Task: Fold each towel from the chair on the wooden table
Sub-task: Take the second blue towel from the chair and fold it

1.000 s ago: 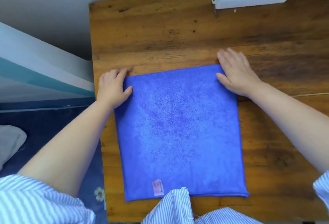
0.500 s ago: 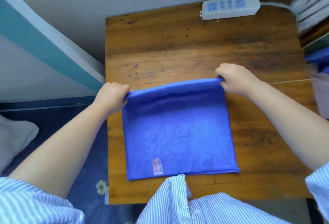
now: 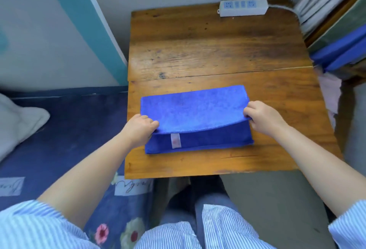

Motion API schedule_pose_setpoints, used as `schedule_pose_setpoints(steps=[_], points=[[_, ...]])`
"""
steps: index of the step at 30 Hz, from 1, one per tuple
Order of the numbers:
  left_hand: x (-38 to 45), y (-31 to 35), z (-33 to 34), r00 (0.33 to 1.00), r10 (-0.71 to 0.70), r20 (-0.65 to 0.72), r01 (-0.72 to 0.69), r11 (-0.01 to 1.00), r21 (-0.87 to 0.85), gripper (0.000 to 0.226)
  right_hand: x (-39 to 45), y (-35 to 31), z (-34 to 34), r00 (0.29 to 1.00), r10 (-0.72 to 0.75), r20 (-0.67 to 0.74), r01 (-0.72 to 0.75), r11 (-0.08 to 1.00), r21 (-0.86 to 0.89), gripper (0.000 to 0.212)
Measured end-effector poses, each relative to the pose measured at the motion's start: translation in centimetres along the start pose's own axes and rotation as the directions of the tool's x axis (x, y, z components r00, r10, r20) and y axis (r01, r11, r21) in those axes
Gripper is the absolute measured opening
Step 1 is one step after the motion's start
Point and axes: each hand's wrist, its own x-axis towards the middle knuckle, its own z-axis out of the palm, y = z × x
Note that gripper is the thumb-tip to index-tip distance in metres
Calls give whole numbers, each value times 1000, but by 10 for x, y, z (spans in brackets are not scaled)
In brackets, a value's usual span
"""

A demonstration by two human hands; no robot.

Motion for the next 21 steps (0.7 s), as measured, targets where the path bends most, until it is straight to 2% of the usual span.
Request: schedule_pose_setpoints(steps=[3,9,15,17,19,21], points=[[-7,10,12,999,30,33,-31,999,24,21,-20,-8,8,989,-90,-116,88,996,-21,23],[-16,26,29,996,53,69,-56,997,44,22,-39,-12,29,995,-92,-39,88,991,-97,31],[-10,49,52,988,-45,150,50,998,-32,24,-40,-9,61,1000,-17,15,19,989,-144,36],[-11,53,58,982,-69,173,79,996,-52,26,-42,-8,71,999,-22,-29,18,988,-154,30],[-14,53,62,980,-62,188,77,994,-76,25,-45,-8,77,993,-47,-106,29,986,-164,15],[-17,51,60,993,-41,109,51,995,-90,24,-51,-8,82,987,-34,-155,9,987,-160,22]])
